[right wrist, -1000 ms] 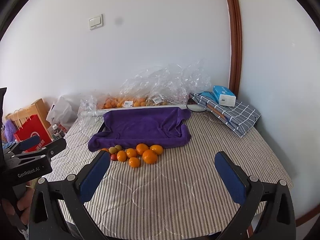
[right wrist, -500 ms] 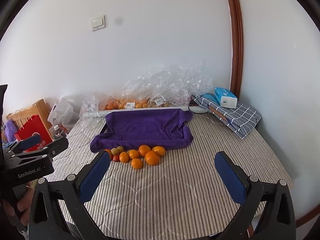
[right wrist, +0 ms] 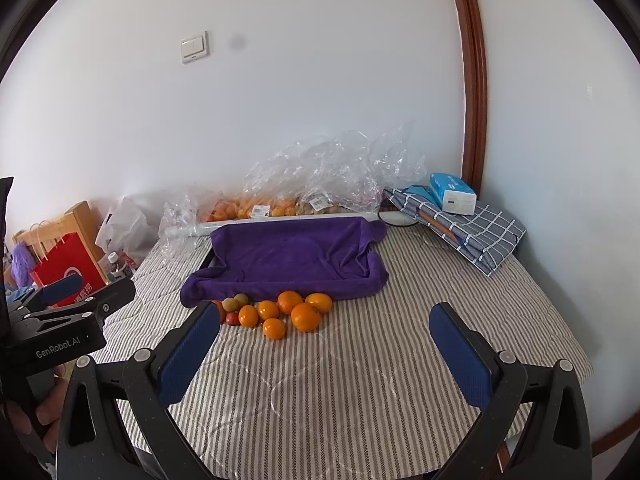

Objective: Organize fruits

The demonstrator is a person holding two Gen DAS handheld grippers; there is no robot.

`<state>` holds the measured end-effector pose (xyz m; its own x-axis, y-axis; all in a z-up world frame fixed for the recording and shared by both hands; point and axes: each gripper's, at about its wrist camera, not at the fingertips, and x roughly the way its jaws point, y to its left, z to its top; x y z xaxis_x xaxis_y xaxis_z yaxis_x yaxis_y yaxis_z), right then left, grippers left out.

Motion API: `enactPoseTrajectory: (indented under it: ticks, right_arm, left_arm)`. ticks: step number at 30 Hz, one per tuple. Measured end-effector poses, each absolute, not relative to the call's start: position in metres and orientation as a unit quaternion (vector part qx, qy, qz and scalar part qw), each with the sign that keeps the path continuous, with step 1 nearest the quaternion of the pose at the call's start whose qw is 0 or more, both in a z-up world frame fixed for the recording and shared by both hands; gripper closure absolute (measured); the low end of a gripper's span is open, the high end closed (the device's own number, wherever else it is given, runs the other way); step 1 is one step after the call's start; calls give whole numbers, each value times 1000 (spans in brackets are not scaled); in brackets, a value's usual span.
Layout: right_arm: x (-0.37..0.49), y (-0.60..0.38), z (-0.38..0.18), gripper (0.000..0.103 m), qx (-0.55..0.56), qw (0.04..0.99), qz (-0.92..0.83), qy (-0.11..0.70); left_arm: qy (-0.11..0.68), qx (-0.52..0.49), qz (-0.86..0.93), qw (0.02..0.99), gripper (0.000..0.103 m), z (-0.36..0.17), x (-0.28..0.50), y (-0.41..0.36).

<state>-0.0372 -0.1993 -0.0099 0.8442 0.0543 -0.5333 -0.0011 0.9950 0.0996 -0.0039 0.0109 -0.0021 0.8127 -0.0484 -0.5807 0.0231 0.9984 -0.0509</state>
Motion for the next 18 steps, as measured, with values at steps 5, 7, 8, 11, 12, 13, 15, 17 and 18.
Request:
enactPoseTrajectory:
  ticks: [5, 7, 8, 11, 12, 13, 15, 17, 18]
  right_arm:
    - [-24, -199, -19, 0, 43, 960, 11, 277]
    - [-16, -201, -25, 0, 49, 958, 13, 282]
    - [-11, -202, -29, 0, 54, 957, 10, 284]
    - [4, -204, -42, 0, 60, 955, 3, 292]
    - [9, -205, -47, 0, 61, 953, 2, 297]
    - [14, -205, -51, 0, 65, 951, 6, 303]
    - [25, -206, -60, 1, 70, 948, 13, 311]
    - [35, -205, -69, 1, 69, 946, 12, 318]
    - [40, -205, -74, 1, 66, 944, 15, 323]
  left_arm:
    - [309, -11, -12, 951, 0, -14, 8, 14]
    - [312, -16, -13, 950, 0, -21, 15, 18]
    - [315, -18, -12, 949, 0, -25, 20, 20]
    - [322, -25, -6, 946, 0, -36, 32, 28]
    - [324, -29, -5, 946, 0, -39, 35, 31]
    - [327, -33, -3, 944, 0, -43, 39, 34]
    - [335, -40, 6, 941, 0, -51, 47, 41]
    - [341, -44, 12, 939, 0, -60, 55, 48]
    - [341, -44, 16, 939, 0, -64, 59, 52]
